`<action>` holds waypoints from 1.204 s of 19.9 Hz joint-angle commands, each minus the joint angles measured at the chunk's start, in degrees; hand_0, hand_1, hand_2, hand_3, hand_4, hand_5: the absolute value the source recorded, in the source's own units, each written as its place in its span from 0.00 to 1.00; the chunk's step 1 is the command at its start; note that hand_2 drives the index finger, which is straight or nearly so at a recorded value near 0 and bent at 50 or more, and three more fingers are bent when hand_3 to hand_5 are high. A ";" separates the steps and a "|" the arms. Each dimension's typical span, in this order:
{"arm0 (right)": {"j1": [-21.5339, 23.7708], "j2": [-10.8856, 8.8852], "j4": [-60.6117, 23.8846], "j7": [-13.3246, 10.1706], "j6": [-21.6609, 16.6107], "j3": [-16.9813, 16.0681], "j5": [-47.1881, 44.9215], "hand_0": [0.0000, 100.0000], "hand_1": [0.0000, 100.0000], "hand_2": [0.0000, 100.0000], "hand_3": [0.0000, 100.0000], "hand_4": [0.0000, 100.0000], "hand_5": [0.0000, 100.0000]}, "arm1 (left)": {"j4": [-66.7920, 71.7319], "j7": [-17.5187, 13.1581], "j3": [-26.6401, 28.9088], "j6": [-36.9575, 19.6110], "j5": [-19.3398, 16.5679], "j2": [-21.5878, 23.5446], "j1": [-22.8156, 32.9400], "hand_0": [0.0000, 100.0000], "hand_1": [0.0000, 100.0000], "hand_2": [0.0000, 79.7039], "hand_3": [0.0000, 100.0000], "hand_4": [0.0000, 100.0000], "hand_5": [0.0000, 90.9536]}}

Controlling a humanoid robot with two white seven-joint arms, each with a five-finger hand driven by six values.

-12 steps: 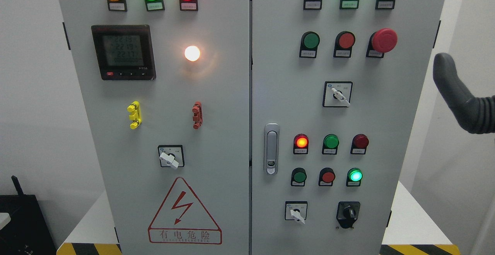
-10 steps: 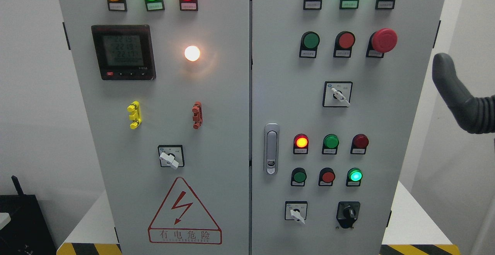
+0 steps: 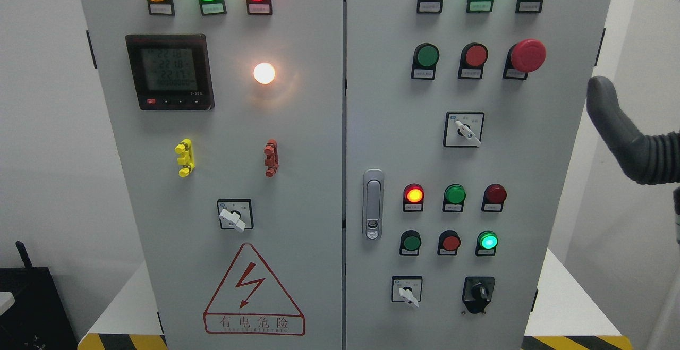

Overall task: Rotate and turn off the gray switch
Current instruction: 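Raise the right hand into view beside the cabinet door, then move the right hand toward the grey rotary switch, pinching thumb and finger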

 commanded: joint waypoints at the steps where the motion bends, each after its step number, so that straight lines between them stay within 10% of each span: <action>1: 0.24 -0.04 0.21 -0.47 1.74 -1.06 0.33 0.38 0.38 0.01 0.15 0.10 0.08 | 1.32 -0.05 1.85 0.05 -0.44 0.00 0.00 0.12 0.39 0.00 0.00 0.00 0.00; 6: 0.51 1.28 1.00 -0.48 5.60 -0.45 0.25 0.33 0.46 0.18 0.40 0.24 0.30 | 1.32 -0.05 1.85 0.05 -0.44 0.00 0.00 0.12 0.39 0.00 0.00 0.00 0.00; 13: 0.68 3.47 1.44 -0.39 9.56 2.18 0.33 0.26 0.44 0.39 0.74 0.70 0.87 | 1.32 0.04 1.85 -0.04 -0.44 0.00 0.00 0.12 0.39 0.00 0.00 0.00 0.00; 19: 0.59 4.36 2.06 -0.39 13.69 5.70 1.21 0.14 0.34 0.57 0.85 0.81 0.99 | 1.32 -0.05 1.85 0.05 -0.44 0.00 0.00 0.12 0.39 0.00 0.00 0.00 0.00; 24: 1.73 8.75 2.93 -0.39 14.75 7.37 1.56 0.12 0.30 0.60 0.86 0.82 0.99 | 1.32 0.04 1.85 0.05 -0.44 0.00 0.00 0.12 0.39 0.00 0.00 0.00 0.00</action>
